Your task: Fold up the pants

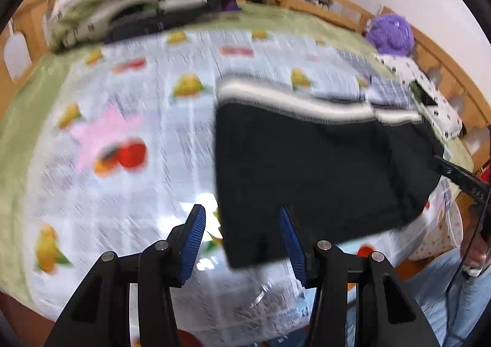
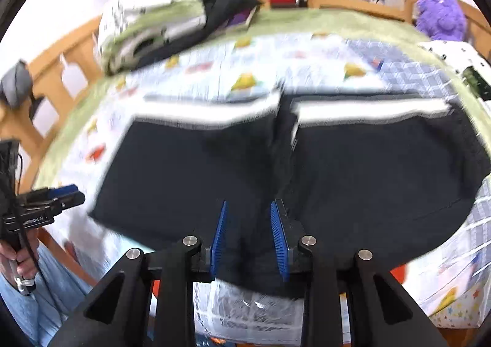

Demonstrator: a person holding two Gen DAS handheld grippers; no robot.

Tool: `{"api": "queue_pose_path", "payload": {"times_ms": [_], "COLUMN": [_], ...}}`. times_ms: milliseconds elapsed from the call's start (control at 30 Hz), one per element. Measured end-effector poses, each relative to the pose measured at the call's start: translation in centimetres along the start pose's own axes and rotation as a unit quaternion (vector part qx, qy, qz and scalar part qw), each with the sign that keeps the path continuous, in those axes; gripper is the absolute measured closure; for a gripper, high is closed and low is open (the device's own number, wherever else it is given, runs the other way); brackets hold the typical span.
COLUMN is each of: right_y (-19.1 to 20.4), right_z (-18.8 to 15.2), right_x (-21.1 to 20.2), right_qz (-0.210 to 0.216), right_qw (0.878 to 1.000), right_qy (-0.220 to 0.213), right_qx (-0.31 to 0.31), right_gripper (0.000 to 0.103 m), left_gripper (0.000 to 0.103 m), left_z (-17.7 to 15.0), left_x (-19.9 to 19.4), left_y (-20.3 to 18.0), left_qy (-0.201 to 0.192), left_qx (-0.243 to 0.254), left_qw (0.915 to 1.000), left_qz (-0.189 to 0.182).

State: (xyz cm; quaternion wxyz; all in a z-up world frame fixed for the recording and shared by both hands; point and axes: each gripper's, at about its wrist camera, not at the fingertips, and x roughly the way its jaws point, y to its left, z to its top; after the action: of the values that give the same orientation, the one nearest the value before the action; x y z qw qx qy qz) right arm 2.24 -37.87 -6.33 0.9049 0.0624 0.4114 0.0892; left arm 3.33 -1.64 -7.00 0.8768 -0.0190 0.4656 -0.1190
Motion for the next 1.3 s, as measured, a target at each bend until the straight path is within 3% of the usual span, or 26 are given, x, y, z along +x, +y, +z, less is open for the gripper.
{"api": "queue_pose_path", "payload": {"times_ms": [33,67,100,233,300,433,567,733,933,1000,1033,1067,1100,1133,1167,1300], "right_y": [-0.8,-1.2,-1.9,-6.3,-8.6,-14.0,-17.6,-21.3,-22.4,-22.3,-22.2,-22.0,-22.0,-22.1,-21.8,-19.1], "right_z": [1.2,2.2,3.0,5.8,6.2,5.5,2.1,-2.9,-3.5,-3.1,-3.0,-2.9,-2.7,-2.3,-2.0,0.9], "right_x": [-0.9,-1.6,-2.5,-5.5,-6.6,-6.3,-3.1,3.2,6.5,7.4,7.6,7.7,7.7,7.4,7.1,4.9], "right_qz": [-0.009,-0.019,-0.031,-0.085,-0.096,-0.104,-0.102,-0.107,-0.102,-0.11,-0.116,-0.126,-0.136,-0.137,-0.135,-0.124], "right_qw": [1.0,1.0,0.999,0.995,0.993,0.988,0.983,0.973,0.972,0.972,0.972,0.973,0.973,0.971,0.971,0.975], "right_qy": [-0.011,-0.02,-0.03,-0.044,-0.044,-0.028,0.007,0.06,0.033,0.027,0.021,0.014,0.008,0.007,0.002,-0.042], "right_qx": [0.0,0.0,0.0,0.026,0.051,0.11,0.153,0.195,0.21,0.207,0.202,0.194,0.189,0.195,0.198,0.181], "right_gripper": [0.062,0.049,0.044,0.043,0.041,0.039,0.039,0.039,0.038,0.038,0.04,0.053,0.069,0.071,0.081,0.087], "left_gripper": [0.055,0.051,0.045,0.041,0.035,0.031,0.031,0.032,0.033,0.034,0.037,0.055,0.06,0.066,0.088,0.09], "left_z": [1.0,2.1,3.3,7.3,9.0,10.0,9.1,7.9,8.2,8.5,8.7,8.9,9.3,9.5,9.8,12.0], "left_x": [-0.9,-1.9,-2.8,-5.3,-5.6,-4.3,0.3,7.7,15.4,17.3,17.5,17.8,18.3,18.4,18.1,14.2], "left_y": [0.2,0.4,0.8,1.9,2.4,3.1,3.6,3.3,3.7,3.8,3.7,3.5,3.3,3.3,3.5,5.6], "left_qy": [-0.01,-0.022,-0.035,-0.068,-0.072,-0.076,-0.046,-0.004,0.052,0.054,0.043,0.04,0.048,0.045,0.037,0.002], "left_qx": [0.003,0.006,0.01,0.022,0.031,0.023,0.0,0.013,-0.019,-0.04,-0.044,-0.044,-0.047,-0.051,-0.055,-0.054], "left_qw": [0.9999,0.9997,0.9991,0.9967,0.9964,0.9968,0.9984,0.9989,0.9933,0.989,0.9878,0.9854,0.9844,0.9843,0.9828,0.9807], "left_qz": [0.007,0.013,0.02,0.038,0.032,0.011,-0.034,-0.044,-0.102,-0.132,-0.143,-0.159,-0.162,-0.162,-0.172,-0.188]}}
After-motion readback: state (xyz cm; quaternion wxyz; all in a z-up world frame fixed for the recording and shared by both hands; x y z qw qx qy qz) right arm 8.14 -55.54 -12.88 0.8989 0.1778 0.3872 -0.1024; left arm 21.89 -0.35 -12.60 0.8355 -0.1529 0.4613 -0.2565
